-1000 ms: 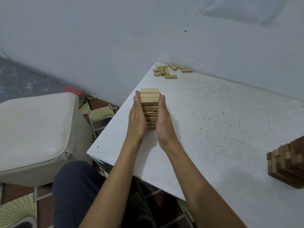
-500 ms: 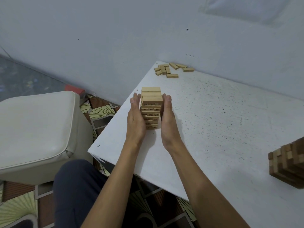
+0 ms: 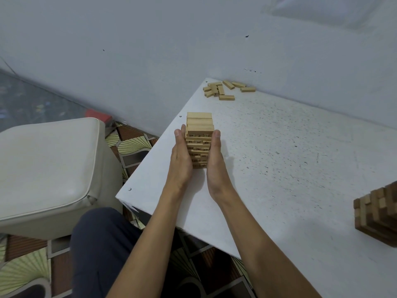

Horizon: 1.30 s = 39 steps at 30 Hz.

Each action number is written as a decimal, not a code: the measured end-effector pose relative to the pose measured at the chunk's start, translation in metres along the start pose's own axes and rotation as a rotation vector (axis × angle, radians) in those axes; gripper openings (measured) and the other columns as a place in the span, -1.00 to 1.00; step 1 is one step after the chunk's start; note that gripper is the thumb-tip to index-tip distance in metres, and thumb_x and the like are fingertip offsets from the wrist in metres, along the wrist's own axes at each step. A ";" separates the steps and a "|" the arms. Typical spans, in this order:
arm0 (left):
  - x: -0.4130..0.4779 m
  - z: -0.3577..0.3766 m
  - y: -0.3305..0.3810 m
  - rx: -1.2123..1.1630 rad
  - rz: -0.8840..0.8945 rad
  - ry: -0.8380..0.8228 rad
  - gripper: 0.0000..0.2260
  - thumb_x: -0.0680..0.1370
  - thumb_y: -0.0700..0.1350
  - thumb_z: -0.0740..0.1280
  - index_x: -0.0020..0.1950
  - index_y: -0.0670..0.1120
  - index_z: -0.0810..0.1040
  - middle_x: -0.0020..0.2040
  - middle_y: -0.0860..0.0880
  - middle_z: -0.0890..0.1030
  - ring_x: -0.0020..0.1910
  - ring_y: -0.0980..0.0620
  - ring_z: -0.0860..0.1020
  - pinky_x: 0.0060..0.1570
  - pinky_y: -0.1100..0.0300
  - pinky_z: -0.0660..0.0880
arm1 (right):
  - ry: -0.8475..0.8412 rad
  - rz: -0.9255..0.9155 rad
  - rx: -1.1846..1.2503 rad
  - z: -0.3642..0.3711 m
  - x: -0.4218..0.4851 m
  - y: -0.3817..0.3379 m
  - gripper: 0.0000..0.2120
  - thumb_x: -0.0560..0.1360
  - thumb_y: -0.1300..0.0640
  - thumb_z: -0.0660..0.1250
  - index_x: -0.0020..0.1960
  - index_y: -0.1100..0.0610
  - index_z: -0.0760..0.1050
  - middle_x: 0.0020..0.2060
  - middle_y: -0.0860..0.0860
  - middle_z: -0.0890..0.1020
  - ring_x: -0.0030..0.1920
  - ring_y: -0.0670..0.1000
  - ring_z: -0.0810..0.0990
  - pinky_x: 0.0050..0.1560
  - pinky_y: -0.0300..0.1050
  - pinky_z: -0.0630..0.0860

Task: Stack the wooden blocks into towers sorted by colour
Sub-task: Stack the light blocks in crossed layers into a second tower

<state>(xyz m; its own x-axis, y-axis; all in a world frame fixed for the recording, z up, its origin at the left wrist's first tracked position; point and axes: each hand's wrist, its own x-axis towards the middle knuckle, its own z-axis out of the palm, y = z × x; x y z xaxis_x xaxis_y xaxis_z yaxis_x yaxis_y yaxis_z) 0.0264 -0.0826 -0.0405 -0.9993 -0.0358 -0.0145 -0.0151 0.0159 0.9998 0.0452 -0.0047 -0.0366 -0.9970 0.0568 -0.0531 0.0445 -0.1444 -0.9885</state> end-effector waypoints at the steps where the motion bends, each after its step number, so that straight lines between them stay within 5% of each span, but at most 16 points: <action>1: -0.001 0.000 0.001 -0.004 0.002 -0.003 -0.33 0.61 0.30 -0.19 0.49 -0.05 0.37 0.36 -0.02 0.53 0.38 0.09 0.44 0.45 0.00 0.30 | 0.000 0.000 0.002 0.000 0.000 0.000 -0.48 0.54 -0.35 -0.12 0.27 -0.22 0.47 0.19 -0.17 0.62 0.23 -0.20 0.55 0.34 -0.09 0.42; 8: 0.001 -0.003 0.003 -0.029 0.043 -0.013 -0.35 0.60 0.33 -0.18 0.43 0.01 0.44 0.29 0.01 0.58 0.33 0.08 0.49 0.42 -0.04 0.34 | -0.024 -0.015 -0.044 -0.006 0.000 0.001 -0.30 0.53 -0.44 -0.04 0.49 -0.06 0.33 0.36 -0.06 0.52 0.38 -0.09 0.46 0.42 0.07 0.37; 12: 0.000 -0.007 0.008 -0.116 0.055 0.014 -0.48 0.69 0.15 -0.16 0.33 0.01 0.50 0.15 0.04 0.66 0.20 0.11 0.58 0.32 0.00 0.44 | -0.031 -0.050 -0.090 -0.028 0.002 -0.007 -0.18 0.49 -0.30 0.24 0.61 -0.05 -0.01 0.57 -0.09 0.17 0.51 -0.18 0.18 0.22 -0.48 0.37; 15: 0.001 -0.008 0.009 -0.148 0.018 0.021 -0.51 0.69 0.16 -0.14 0.25 0.04 0.53 0.06 0.06 0.69 0.12 0.09 0.62 0.26 -0.02 0.49 | -0.099 -0.097 -0.209 -0.044 0.007 -0.011 -0.08 0.44 -0.21 0.42 0.61 -0.08 -0.04 0.57 -0.12 0.14 0.54 -0.17 0.12 0.51 -0.14 0.19; 20: 0.006 -0.009 0.010 -0.120 -0.003 0.019 -0.49 0.68 0.18 -0.14 0.15 0.04 0.57 -0.01 0.00 0.71 0.05 0.03 0.66 0.20 -0.08 0.53 | -0.186 -0.115 -0.380 -0.051 0.025 -0.003 0.09 0.24 -0.19 0.62 0.58 -0.13 0.07 0.51 -0.17 0.30 0.51 -0.17 0.21 0.50 0.13 0.25; 39: 0.012 -0.010 0.008 -0.096 -0.017 0.012 -0.43 0.68 0.17 -0.16 0.13 -0.04 0.60 -0.05 -0.06 0.71 0.02 -0.04 0.67 0.19 -0.14 0.53 | -0.205 -0.070 -0.412 -0.047 0.041 -0.008 0.06 0.16 -0.22 0.66 0.52 -0.19 0.18 0.39 -0.13 0.48 0.43 -0.01 0.40 0.37 0.22 0.40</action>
<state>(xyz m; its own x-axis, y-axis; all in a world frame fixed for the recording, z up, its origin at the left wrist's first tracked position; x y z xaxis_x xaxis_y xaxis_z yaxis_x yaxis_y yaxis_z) 0.0144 -0.0927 -0.0322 -0.9984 -0.0470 -0.0323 -0.0284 -0.0807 0.9963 0.0074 0.0447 -0.0374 -0.9886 -0.1505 0.0036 -0.0432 0.2601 -0.9646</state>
